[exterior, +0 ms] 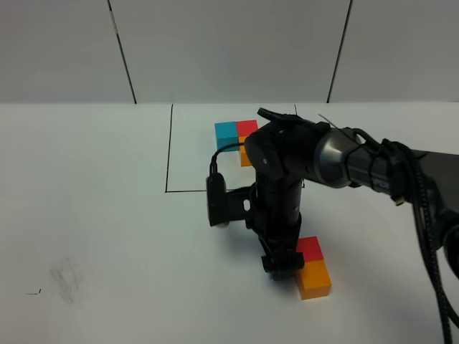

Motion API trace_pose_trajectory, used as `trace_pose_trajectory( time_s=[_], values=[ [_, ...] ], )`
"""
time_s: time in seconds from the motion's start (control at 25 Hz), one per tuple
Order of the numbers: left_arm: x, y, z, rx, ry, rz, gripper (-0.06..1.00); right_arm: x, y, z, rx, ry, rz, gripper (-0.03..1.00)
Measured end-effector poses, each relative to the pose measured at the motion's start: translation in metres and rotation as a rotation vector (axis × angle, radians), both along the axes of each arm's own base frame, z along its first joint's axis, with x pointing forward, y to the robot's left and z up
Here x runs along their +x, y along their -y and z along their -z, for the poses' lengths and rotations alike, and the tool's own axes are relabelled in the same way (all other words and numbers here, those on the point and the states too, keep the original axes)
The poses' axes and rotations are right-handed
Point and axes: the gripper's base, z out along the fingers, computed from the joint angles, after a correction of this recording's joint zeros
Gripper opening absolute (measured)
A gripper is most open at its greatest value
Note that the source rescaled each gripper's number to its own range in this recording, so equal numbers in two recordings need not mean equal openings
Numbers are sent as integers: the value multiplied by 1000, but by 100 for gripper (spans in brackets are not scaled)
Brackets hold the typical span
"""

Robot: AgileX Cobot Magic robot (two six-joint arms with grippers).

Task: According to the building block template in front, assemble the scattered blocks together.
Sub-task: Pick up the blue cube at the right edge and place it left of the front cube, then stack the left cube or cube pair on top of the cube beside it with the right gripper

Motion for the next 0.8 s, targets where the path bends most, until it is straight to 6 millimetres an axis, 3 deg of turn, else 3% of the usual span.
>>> trace_pose_trajectory(
  time_s=[0.24, 0.44, 0.6, 0.8],
  values=[
    [0, 0, 0, 0, 0, 0, 65, 0, 0, -86, 133, 162, 60, 70],
    [0, 0, 0, 0, 0, 0, 65, -15, 14, -151, 228, 261, 178, 70],
    [0, 0, 0, 0, 0, 0, 65, -29, 26, -183, 273, 295, 286, 70],
    [0, 0, 0, 0, 0, 0, 65, -38, 35, -203, 321, 318, 398, 70]
  ],
)
